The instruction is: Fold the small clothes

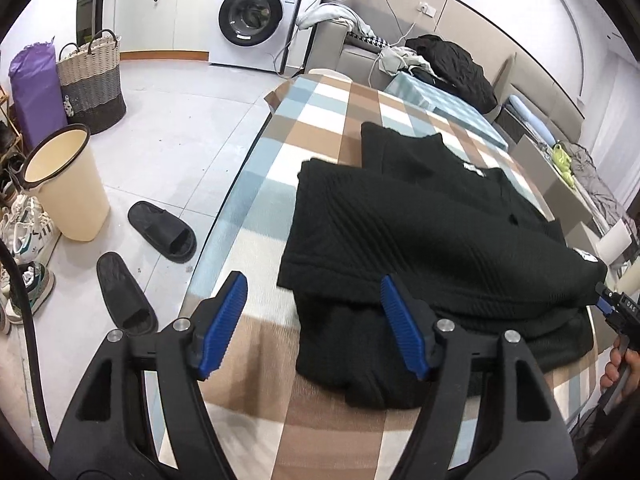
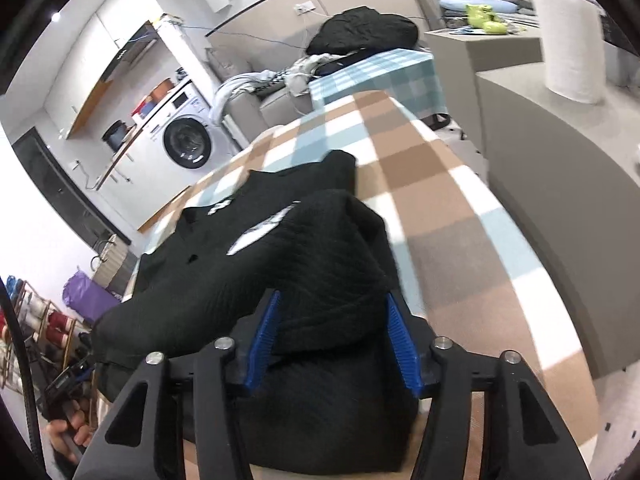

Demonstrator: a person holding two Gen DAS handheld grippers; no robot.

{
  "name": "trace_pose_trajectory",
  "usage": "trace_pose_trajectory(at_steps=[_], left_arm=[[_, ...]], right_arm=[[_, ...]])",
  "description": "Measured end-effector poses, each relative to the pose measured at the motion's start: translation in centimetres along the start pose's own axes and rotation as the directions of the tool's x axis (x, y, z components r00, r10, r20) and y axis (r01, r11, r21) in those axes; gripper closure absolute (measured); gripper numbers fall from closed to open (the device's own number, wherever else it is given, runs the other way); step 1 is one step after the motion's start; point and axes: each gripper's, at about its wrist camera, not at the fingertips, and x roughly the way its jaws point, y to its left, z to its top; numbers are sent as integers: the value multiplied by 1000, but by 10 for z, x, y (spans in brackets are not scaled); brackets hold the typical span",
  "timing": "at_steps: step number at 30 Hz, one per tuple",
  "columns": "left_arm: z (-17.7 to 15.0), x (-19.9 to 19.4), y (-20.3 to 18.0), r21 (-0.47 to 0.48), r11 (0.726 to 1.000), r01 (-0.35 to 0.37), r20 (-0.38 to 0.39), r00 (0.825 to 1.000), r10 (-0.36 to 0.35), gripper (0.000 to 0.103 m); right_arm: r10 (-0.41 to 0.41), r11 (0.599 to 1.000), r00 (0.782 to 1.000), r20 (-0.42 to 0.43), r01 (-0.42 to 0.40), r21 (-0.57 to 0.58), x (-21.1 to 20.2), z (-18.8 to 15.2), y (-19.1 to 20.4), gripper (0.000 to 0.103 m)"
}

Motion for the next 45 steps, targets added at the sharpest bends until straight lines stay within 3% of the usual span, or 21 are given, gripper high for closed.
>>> trace_pose_trajectory(at_steps=[2,4,7,10,13,16,21,28,32,34,35,36,39,40,41,45], left_arm=[[6,3,3,-14,1000,8,2,1000,-8,36],[13,11,3,-32,999,36,-6,999,-37,36],[20,22,2,-44,997,65,-28,997,-67,37],[23,30,-1,-56,994,97,-43,994,-100,54],[25,31,-4,-52,993,109,-40,993,-111,79],[26,30,-4,-56,992,115,-29,993,-117,88],[28,28,-3,-55,991,119,-26,992,-120,89],[28,30,-3,-55,993,106,-28,994,-108,89],[28,32,-2,-57,994,90,-35,995,-93,87],[28,35,-1,-60,995,79,-46,996,-82,83],[27,36,-1,-63,995,73,-52,996,-76,81],[27,37,0,-70,995,75,-56,995,-79,81],[26,37,1,-73,993,98,-50,994,-102,81],[26,36,0,-64,992,108,-47,993,-111,84],[26,35,-1,-56,992,115,-39,992,-117,94],[30,20,-4,-43,989,142,18,990,-141,97]], right_arm=[[63,998,998,0,-63,-25,-8,2,8,77],[140,990,990,1,-140,-9,-16,2,11,77],[190,982,982,-4,-190,25,-19,1,13,77],[183,982,983,-19,-183,38,-11,0,15,76],[185,981,982,-31,-182,68,-4,1,11,74],[163,984,986,-44,-159,87,0,2,8,67],[142,984,989,-43,-136,118,-4,-2,0,50],[16,994,999,-40,-12,108,-8,-1,-14,50],[40,995,999,-35,-37,91,2,7,-16,49],[45,997,998,-48,-42,68,9,11,-12,58],[59,997,997,-47,-56,48,8,13,-7,78],[69,997,997,-40,-68,29,7,14,-3,89],[124,992,992,-11,-124,7,-8,16,7,97],[149,989,989,-9,-148,16,-13,16,8,97],[180,983,984,6,-180,35,-19,16,8,97],[253,959,965,72,-260,108,-37,17,1,98]])
